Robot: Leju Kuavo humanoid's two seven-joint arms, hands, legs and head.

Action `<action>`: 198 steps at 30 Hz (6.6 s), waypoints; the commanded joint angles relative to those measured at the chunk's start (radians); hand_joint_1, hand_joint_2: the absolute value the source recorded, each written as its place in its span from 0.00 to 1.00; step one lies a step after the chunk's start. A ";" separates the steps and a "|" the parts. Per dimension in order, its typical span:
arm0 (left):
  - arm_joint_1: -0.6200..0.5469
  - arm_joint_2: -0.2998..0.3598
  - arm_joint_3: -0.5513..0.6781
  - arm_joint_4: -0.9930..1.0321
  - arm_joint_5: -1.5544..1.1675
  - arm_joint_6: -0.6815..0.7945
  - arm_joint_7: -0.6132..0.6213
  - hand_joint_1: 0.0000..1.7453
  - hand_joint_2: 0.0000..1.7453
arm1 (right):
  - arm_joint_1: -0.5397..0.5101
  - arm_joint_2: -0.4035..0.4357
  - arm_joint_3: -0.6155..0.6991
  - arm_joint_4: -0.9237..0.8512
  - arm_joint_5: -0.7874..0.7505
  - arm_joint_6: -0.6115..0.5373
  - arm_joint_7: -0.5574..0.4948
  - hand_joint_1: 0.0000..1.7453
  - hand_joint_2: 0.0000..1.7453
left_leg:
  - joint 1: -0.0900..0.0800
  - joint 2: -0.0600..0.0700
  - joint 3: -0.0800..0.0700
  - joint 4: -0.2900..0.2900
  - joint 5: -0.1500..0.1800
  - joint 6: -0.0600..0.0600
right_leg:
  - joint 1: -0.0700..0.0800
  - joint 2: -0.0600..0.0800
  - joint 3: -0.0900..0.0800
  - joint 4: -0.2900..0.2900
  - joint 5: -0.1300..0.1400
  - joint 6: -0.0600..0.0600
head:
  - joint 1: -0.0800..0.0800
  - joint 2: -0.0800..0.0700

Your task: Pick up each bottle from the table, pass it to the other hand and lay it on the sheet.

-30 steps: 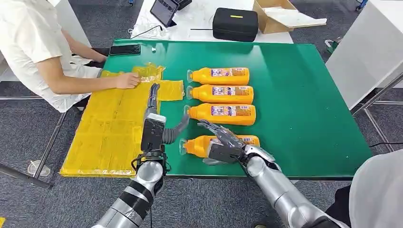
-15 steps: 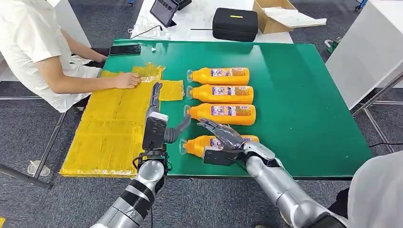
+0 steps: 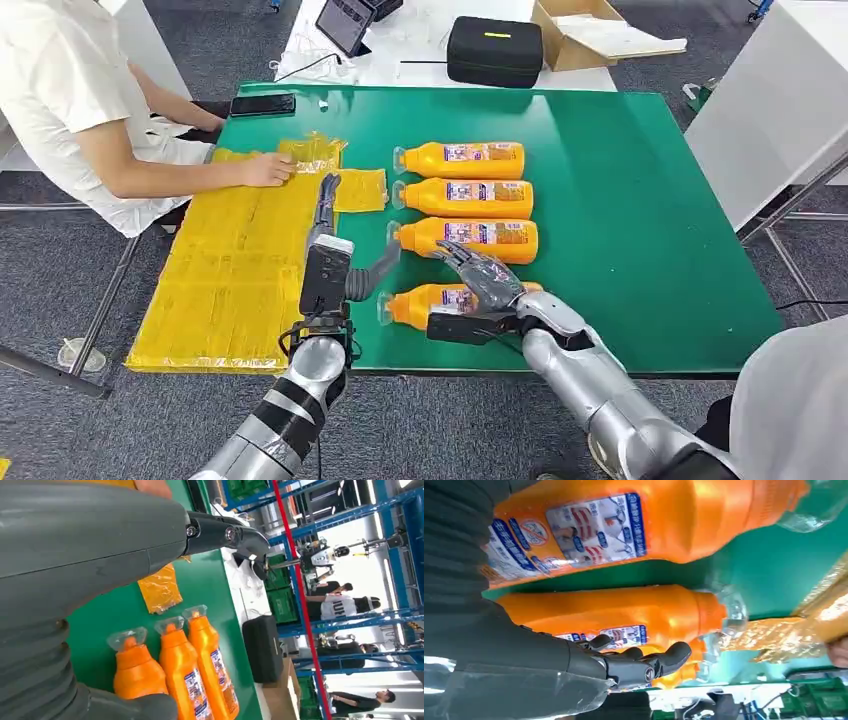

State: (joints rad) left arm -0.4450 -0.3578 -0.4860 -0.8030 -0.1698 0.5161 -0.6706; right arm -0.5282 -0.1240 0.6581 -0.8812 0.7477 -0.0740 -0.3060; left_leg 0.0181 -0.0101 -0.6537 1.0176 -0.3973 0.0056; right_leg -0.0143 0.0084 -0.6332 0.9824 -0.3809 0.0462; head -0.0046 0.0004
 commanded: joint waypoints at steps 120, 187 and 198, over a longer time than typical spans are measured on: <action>0.462 0.233 -0.143 -0.742 0.524 -0.208 0.013 0.00 1.00 | 0.418 0.066 -0.444 -0.446 -0.433 -0.089 -0.145 1.00 1.00 | 0.000 0.004 0.010 -0.001 -0.009 0.001 | 0.000 0.003 0.009 -0.001 -0.005 -0.003 | 0.000 0.000; 0.230 0.135 -0.067 -0.389 0.669 -0.639 0.086 1.00 1.00 | 0.134 0.174 0.056 -0.135 -0.472 0.158 -0.166 0.95 1.00 | 0.001 0.000 0.006 -0.001 -0.005 0.001 | 0.001 -0.001 0.006 -0.001 -0.004 -0.003 | 0.000 0.000; 0.238 0.128 -0.028 -0.389 0.655 -0.616 0.069 1.00 1.00 | 0.157 0.185 0.030 -0.150 -0.485 0.142 -0.166 0.00 1.00 | 0.001 0.000 0.007 -0.001 -0.005 0.001 | 0.001 -0.002 0.006 -0.001 -0.004 -0.003 | 0.000 0.000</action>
State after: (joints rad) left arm -0.1568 -0.2316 -0.5196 -1.2024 0.4906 -0.1007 -0.5951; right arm -0.3806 0.0568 0.6535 -1.0895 0.2659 0.0656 -0.4772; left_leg 0.0193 -0.0093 -0.6521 1.0172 -0.4005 0.0058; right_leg -0.0135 0.0087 -0.6326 0.9815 -0.3828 0.0453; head -0.0042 0.0000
